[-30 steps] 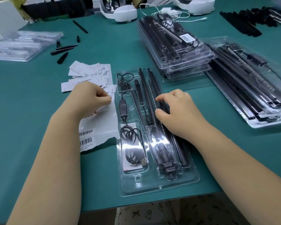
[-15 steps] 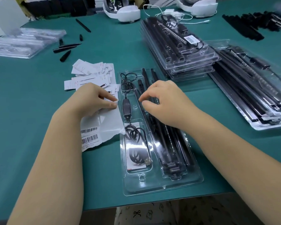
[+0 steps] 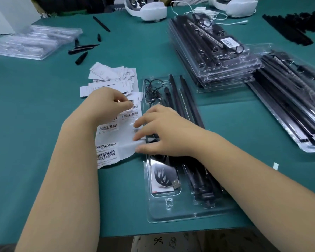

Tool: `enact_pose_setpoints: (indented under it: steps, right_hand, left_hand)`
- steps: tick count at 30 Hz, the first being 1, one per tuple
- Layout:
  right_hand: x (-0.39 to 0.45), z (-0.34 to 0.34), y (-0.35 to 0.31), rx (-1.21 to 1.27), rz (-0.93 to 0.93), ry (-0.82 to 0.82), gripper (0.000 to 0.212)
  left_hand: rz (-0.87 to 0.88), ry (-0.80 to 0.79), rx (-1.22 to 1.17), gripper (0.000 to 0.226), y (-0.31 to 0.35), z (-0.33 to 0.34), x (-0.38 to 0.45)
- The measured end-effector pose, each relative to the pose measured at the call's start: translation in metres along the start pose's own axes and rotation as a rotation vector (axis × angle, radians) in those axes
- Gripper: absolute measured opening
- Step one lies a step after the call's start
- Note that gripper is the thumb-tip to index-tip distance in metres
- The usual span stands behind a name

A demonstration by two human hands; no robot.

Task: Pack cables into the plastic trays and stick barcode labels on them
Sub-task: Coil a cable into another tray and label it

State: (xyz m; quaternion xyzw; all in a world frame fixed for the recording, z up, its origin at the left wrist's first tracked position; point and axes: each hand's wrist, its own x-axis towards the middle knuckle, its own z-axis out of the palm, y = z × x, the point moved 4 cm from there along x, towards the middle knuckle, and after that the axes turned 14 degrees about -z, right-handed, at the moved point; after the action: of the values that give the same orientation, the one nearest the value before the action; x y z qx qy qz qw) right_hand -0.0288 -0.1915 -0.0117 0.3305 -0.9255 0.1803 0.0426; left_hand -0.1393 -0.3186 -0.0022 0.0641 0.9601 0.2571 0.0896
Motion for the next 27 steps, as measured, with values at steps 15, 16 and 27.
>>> enact_pose_setpoints:
  steps: [15,16,27]
  right_hand:
    - [-0.031,-0.032,0.04,0.304,0.429,0.833,0.027]
    - [-0.031,-0.028,0.043,0.351,0.471,0.782,0.025]
    - [-0.011,-0.002,0.011,0.121,0.009,0.054,0.029]
  left_hand:
    - [0.13,-0.348,-0.197,0.046,0.008,-0.013,-0.021]
    - [0.082,-0.312,-0.095,0.05,0.003,-0.012,-0.017]
    - [-0.242,-0.312,0.215,0.057,-0.03,-0.008,-0.004]
